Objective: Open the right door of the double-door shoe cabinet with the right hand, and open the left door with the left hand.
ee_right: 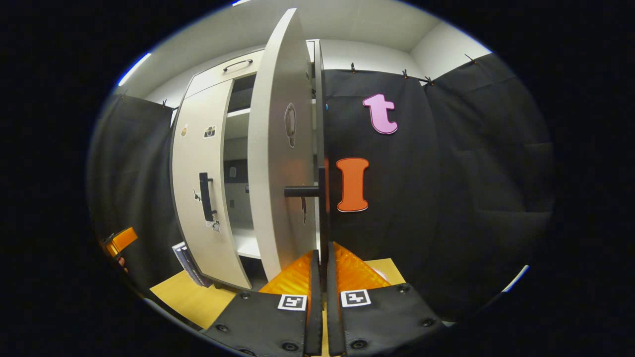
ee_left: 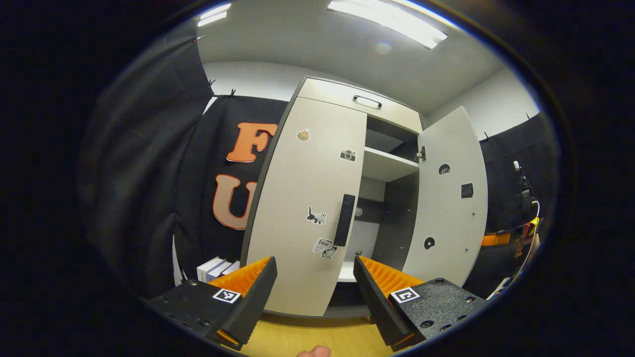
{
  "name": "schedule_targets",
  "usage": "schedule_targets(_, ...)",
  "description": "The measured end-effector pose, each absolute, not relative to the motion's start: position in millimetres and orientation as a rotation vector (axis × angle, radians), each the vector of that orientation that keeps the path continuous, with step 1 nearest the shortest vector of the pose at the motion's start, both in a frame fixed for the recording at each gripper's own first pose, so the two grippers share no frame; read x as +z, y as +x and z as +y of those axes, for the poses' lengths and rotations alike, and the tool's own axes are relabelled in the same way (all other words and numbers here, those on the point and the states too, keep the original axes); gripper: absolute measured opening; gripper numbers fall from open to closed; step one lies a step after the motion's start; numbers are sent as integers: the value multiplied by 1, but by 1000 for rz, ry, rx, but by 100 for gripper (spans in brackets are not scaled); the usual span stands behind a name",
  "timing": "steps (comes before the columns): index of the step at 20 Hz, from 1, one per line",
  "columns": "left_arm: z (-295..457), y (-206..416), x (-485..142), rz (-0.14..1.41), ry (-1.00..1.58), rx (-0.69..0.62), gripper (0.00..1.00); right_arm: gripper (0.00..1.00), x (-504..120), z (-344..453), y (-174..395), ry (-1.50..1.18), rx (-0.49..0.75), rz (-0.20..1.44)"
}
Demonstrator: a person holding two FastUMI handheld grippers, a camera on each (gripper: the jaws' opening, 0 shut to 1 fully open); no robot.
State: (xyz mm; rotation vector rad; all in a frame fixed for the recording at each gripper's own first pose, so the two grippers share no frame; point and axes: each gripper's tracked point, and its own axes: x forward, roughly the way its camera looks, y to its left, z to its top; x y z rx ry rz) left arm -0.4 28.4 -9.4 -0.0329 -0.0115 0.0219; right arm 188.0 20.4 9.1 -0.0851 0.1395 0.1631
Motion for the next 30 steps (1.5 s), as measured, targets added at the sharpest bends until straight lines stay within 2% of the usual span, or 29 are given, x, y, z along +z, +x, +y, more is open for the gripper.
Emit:
schedule_targets(4,31,7,0,-17,-18,16,94,12,7,22,165,-58,146,138)
schedule_targets(11,-5,58,2,38,-64,-107,94,11,17,26,118,-76,121,74)
schedule_targets(14,-19,89,10,23,-30,-142,97,63,17,26,102,-66,98,68)
schedule_targets(15,-25,102,11,25,-25,-156,94,72,16,23,97,-68,87,70)
schedule_targets(16,-29,113,11,31,-17,-166,94,75,15,22,90,-72,76,68)
schedule_targets(17,-34,124,11,38,-6,-179,94,90,16,20,83,-76,71,60)
schedule_targets(18,-39,137,8,51,11,-194,92,100,16,19,79,-79,71,54)
schedule_targets(19,-44,148,5,67,24,-206,94,99,15,19,74,-83,71,53)
schedule_targets(20,-47,160,2,76,29,-212,94,91,13,18,73,-86,71,52)
schedule_targets(21,-48,174,-2,84,36,-208,94,99,13,18,68,-85,71,47)
schedule_targets(27,-34,238,-30,121,117,-97,94,99,8,8,52,-79,43,58)
schedule_targets(28,-31,244,-36,131,125,-84,92,99,11,6,50,-81,37,52)
schedule_targets(30,-27,252,-43,138,124,-59,94,99,13,7,48,-78,32,42)
